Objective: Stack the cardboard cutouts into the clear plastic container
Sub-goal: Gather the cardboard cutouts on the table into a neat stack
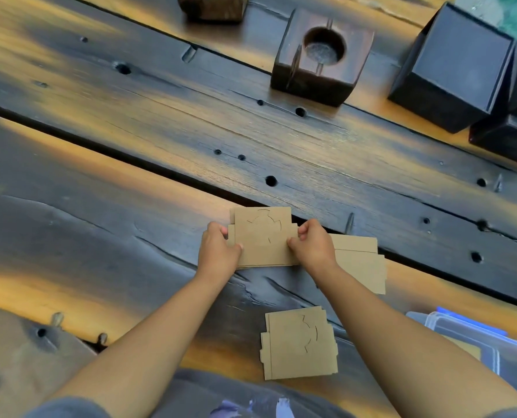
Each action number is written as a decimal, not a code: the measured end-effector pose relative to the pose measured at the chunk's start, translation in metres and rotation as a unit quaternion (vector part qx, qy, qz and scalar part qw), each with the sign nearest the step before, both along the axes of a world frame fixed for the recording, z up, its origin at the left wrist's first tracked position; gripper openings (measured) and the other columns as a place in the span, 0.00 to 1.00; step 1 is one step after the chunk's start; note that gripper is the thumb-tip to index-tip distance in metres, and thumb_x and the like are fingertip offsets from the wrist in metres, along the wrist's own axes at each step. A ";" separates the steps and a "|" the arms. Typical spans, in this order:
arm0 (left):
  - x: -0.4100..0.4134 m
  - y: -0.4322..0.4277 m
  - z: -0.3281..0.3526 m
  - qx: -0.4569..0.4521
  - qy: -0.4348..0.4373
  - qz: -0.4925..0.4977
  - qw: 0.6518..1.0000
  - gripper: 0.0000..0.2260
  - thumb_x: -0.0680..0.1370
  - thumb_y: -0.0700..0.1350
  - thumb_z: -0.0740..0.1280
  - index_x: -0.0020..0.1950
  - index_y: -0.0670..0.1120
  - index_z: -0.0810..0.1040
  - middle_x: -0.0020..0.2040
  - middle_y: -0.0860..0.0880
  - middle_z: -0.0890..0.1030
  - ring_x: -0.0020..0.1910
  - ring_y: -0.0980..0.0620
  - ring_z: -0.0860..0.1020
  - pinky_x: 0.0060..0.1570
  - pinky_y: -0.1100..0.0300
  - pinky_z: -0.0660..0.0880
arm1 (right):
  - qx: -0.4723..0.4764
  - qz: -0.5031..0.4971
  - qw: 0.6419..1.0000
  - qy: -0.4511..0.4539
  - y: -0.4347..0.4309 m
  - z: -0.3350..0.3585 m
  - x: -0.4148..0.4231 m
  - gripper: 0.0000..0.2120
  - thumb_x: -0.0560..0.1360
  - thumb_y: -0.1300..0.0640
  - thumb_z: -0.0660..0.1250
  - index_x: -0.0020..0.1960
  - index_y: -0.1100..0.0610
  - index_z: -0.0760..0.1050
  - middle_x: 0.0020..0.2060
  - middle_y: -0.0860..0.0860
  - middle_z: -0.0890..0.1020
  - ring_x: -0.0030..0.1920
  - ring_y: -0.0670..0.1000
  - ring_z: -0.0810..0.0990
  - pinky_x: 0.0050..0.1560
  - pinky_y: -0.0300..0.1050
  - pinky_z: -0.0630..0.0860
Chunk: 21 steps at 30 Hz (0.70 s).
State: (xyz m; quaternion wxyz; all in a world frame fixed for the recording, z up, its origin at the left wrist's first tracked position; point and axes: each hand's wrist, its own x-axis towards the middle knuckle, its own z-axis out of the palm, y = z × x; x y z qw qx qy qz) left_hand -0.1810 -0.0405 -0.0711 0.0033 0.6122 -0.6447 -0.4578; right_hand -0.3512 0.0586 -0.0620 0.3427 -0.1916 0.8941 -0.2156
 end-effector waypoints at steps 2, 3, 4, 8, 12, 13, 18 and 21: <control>-0.003 -0.001 -0.004 -0.005 -0.010 0.001 1.000 0.14 0.72 0.43 0.72 0.49 0.48 0.67 0.47 0.47 0.74 0.42 0.50 0.73 0.30 0.65 0.62 | 0.007 0.001 1.000 -0.002 -0.002 -0.003 -0.001 0.08 0.69 0.60 0.68 0.45 0.56 0.70 0.40 0.50 0.77 0.42 0.54 0.76 0.37 0.46 0.66; -0.003 -0.001 -0.005 -0.007 -0.015 0.000 1.000 0.15 0.72 0.43 0.72 0.49 0.48 0.67 0.46 0.48 0.73 0.41 0.51 0.72 0.30 0.65 0.61 | 0.010 0.002 1.000 -0.004 -0.002 -0.005 -0.001 0.08 0.69 0.60 0.68 0.46 0.57 0.70 0.41 0.51 0.78 0.43 0.55 0.77 0.38 0.46 0.68; -0.004 -0.001 -0.007 -0.008 -0.020 -0.002 1.000 0.15 0.71 0.43 0.72 0.48 0.49 0.66 0.46 0.48 0.73 0.40 0.51 0.72 0.30 0.65 0.61 | 0.012 0.002 1.000 -0.007 -0.003 -0.007 -0.002 0.08 0.69 0.60 0.68 0.47 0.57 0.71 0.42 0.52 0.78 0.43 0.55 0.77 0.39 0.47 0.69; -0.003 -0.003 -0.009 -0.010 -0.030 -0.016 0.999 0.15 0.71 0.43 0.72 0.48 0.49 0.66 0.46 0.48 0.73 0.40 0.51 0.72 0.30 0.64 0.62 | 0.020 0.011 1.000 -0.008 -0.003 -0.009 -0.002 0.08 0.70 0.61 0.67 0.48 0.58 0.71 0.45 0.55 0.79 0.46 0.56 0.77 0.41 0.47 0.69; -0.002 -0.003 -0.008 -0.017 -0.034 -0.023 0.999 0.16 0.71 0.44 0.73 0.48 0.50 0.65 0.47 0.49 0.71 0.43 0.49 0.73 0.36 0.60 0.65 | 0.018 0.034 0.999 0.011 -0.004 -0.007 -0.001 0.07 0.69 0.61 0.66 0.46 0.58 0.70 0.47 0.57 0.79 0.46 0.58 0.77 0.41 0.46 0.68; -0.002 -0.002 -0.007 -0.020 -0.033 -0.022 0.999 0.17 0.71 0.44 0.73 0.49 0.50 0.65 0.48 0.49 0.70 0.44 0.49 0.73 0.40 0.59 0.67 | 0.017 0.034 0.999 0.015 -0.004 -0.006 -0.001 0.07 0.69 0.61 0.66 0.46 0.58 0.70 0.48 0.57 0.78 0.47 0.58 0.77 0.42 0.46 0.67; 0.001 -0.001 -0.005 -0.022 -0.036 -0.020 0.999 0.17 0.72 0.45 0.73 0.51 0.50 0.65 0.51 0.49 0.70 0.48 0.48 0.74 0.45 0.54 0.72 | 0.003 0.000 1.000 0.015 -0.001 -0.004 0.002 0.16 0.70 0.58 0.68 0.55 0.59 0.69 0.51 0.57 0.78 0.51 0.58 0.78 0.50 0.52 0.75; 0.001 0.000 -0.004 -0.008 -0.050 -0.015 0.999 0.18 0.72 0.46 0.73 0.54 0.49 0.66 0.52 0.48 0.72 0.49 0.47 0.74 0.46 0.54 0.73 | 0.010 -0.017 1.000 0.000 -0.001 -0.006 0.005 0.18 0.70 0.56 0.69 0.57 0.59 0.69 0.51 0.57 0.79 0.53 0.58 0.78 0.52 0.51 0.75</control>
